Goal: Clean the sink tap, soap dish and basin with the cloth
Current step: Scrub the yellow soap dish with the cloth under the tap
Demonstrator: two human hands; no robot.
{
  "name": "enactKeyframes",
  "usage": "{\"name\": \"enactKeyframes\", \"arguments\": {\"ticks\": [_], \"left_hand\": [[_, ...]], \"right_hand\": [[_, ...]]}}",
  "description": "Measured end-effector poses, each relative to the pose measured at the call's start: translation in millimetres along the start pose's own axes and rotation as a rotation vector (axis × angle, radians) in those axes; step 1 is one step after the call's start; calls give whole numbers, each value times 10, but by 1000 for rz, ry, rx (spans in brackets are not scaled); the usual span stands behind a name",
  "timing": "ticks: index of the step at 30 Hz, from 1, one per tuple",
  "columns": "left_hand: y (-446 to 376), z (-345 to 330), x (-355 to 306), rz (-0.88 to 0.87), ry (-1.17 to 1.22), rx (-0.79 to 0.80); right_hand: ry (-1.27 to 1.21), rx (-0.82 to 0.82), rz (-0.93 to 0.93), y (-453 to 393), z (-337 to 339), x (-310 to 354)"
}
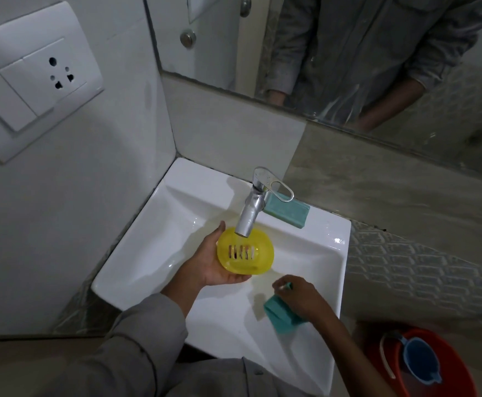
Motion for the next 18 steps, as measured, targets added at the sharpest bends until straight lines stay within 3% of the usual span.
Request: {"name": "enactKeyframes", "arguments": {"ticks": [1, 3, 5, 6, 8, 10, 14, 16, 18], "left_hand": [[7, 11, -12, 5, -23, 29], [18, 69, -36, -4, -90, 51], [36, 119, -62, -21, -173, 30], [48, 137, -70, -42, -213, 7], [53, 149, -71, -97, -274, -44], [0, 151, -73, -258, -413, -136], [-50, 55, -118, -769, -873, -493], [-50, -33, -129, -831, -984, -581], [-66, -108, -100, -772, -860, -508]], "right_hand": [[146, 33, 27, 10, -17, -28], [252, -92, 114, 22, -13, -11], [-11, -334, 195, 27, 34, 77], [-222, -349, 162, 2, 49, 128], [-629, -137, 26, -64, 4, 275], [-777, -26, -20, -92, -55, 407], [-467, -409, 225, -80, -11, 535], [-378, -532, 378, -49, -20, 557], [-292, -608, 453, -37, -1, 539]]}}
Point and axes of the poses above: each hand's wrist, its own y-axis away from the middle knuckle, its own z-axis out of the back of the hand, x = y × z, the point moved 3 cm from there along -y, towards the middle knuckle, and after that the axes turned 9 degrees about -x, right-handed, at the moved point
